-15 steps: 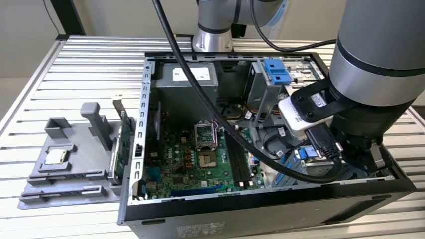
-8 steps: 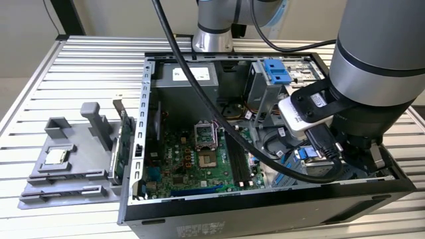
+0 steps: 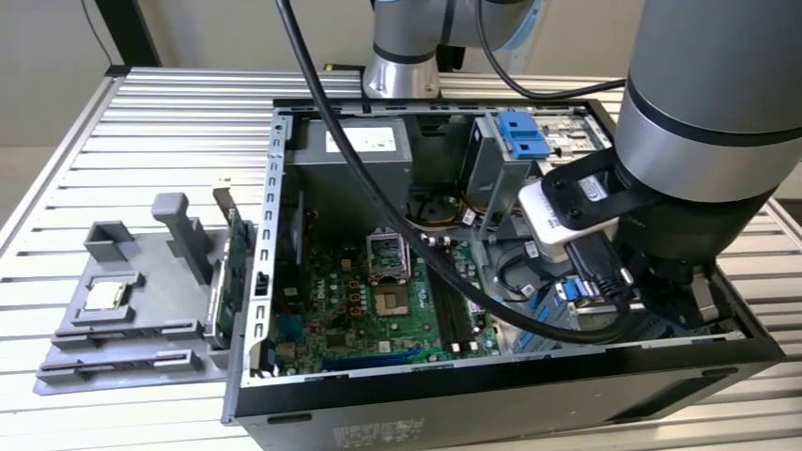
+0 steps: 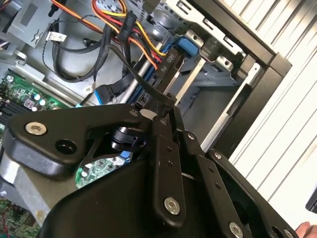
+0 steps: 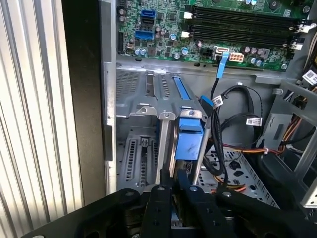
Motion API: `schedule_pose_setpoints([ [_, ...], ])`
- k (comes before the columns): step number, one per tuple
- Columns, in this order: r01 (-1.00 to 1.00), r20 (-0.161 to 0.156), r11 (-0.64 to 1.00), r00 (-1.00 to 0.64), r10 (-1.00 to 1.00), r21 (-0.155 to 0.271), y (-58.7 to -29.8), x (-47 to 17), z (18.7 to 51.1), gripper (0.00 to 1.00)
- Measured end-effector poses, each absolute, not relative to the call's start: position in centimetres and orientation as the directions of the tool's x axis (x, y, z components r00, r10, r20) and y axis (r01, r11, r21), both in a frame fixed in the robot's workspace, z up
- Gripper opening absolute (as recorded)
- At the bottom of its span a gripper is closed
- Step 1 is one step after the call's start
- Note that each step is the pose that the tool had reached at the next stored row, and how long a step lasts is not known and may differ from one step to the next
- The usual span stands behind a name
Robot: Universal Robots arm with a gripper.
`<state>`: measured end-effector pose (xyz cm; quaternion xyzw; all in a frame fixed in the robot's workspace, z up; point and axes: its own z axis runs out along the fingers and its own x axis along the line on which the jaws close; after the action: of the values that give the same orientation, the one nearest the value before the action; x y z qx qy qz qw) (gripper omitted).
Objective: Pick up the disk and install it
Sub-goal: 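Insert the second disk wire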
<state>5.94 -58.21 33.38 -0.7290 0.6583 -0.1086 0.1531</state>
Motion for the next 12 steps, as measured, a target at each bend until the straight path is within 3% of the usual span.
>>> schedule_pose_setpoints([
  [12,-0.928,-0.077,-0.041,0.074,-0.994,-0.369,-57.11,5.89,32.99,0.00],
])
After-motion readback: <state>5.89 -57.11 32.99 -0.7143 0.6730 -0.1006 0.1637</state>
